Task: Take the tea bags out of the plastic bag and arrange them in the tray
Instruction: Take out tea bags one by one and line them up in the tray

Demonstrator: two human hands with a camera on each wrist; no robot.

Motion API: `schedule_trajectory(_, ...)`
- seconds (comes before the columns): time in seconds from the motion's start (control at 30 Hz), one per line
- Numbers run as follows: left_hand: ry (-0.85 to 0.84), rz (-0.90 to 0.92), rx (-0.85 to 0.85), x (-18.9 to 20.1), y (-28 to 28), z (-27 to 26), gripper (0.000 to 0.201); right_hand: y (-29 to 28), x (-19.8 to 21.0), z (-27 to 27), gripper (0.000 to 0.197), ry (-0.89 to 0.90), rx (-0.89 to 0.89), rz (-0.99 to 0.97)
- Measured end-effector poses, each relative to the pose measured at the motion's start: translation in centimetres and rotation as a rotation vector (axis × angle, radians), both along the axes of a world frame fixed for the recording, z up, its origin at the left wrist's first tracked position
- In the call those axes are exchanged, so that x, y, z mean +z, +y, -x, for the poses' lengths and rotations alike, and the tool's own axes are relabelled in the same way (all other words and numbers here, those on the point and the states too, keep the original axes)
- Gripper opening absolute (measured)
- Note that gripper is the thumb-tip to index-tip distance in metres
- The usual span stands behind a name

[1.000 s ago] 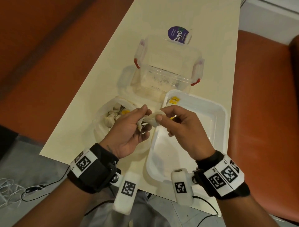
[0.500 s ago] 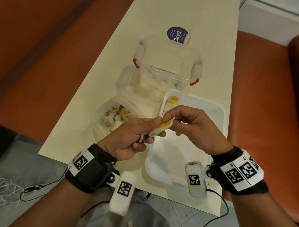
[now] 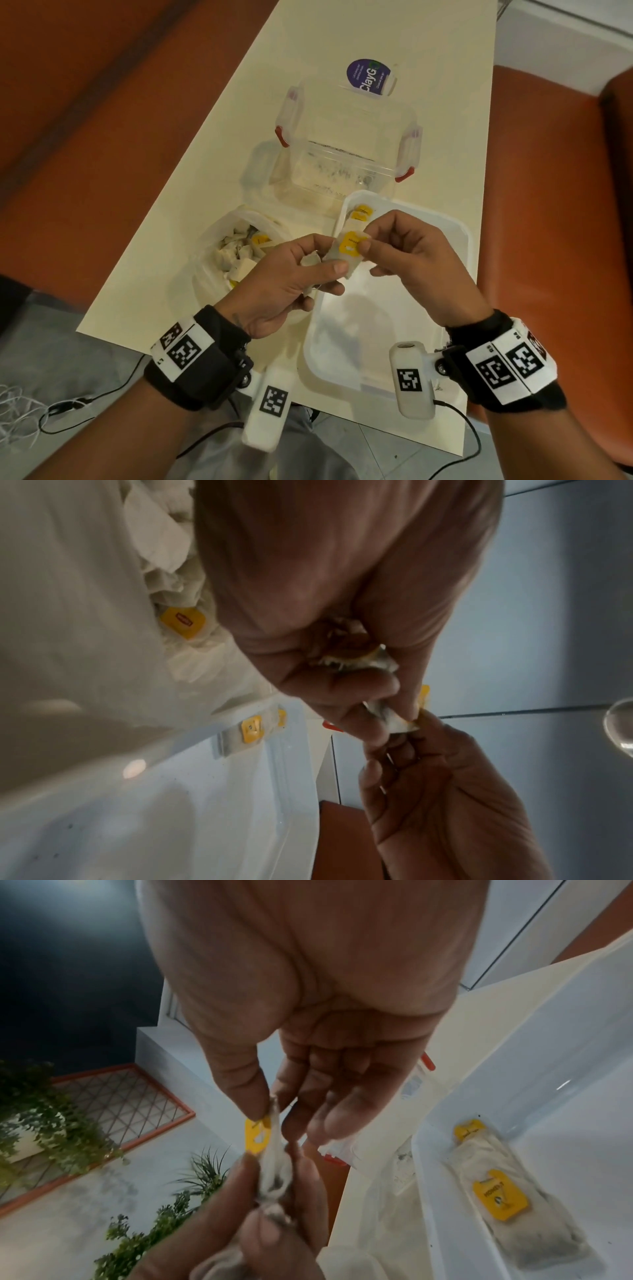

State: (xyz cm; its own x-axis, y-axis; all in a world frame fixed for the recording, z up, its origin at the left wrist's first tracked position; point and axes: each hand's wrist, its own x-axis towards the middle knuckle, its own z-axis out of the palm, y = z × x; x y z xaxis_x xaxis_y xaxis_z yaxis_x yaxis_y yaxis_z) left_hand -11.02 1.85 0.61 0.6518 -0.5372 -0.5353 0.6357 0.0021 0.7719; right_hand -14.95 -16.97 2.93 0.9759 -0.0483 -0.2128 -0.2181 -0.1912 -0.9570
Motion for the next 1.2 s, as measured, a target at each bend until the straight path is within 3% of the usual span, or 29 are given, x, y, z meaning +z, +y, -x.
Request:
schedule_trajectory(0.17, -0.006, -0.078, 0.051, -0.6, 1.5, -0.2, 0.036, -2.3, -1.5, -1.0, 0.009, -0.013, -0.211, 0.082)
schedule_trajectory(0.23, 0.013, -0.087, 0.089, -0.9, 2.2, -0.3, 0.037, -3.1, -3.1, -1.3, 0.015, 0.054, -0.153, 0.325)
schedule_trajectory(0.3, 0.030, -0.085, 0.109, -1.1, 2.8, -0.2, 0.042, -3.2, -4.6, -1.4, 0.013, 0.187, 0.005, 0.425)
schedule_trajectory(0.4, 0.057, -0.075, 0.128, -1.4, 3.6, -0.1, 0.040, -2.8, -6.1, -1.4, 0.009, 0.282, 0.068, 0.358)
schedule_trajectory(0.6, 0.086, -0.069, 0.146, -1.5, 4.3, 0.2, 0.036, -2.3, -7.6, -2.6, 0.011, 0.420, 0.158, 0.411)
schedule_trajectory(0.9, 0.097, -0.079, 0.164, -1.4, 4.0, 0.1, 0.033, -2.6, -9.2, -4.1, 0.008, 0.468, 0.003, 0.433)
schedule_trajectory(1.2, 0.122, -0.054, 0.173, -1.1, 3.4, 0.3, 0.033, -2.6, -9.6, -4.4, 0.017, 0.491, -0.101, 0.287)
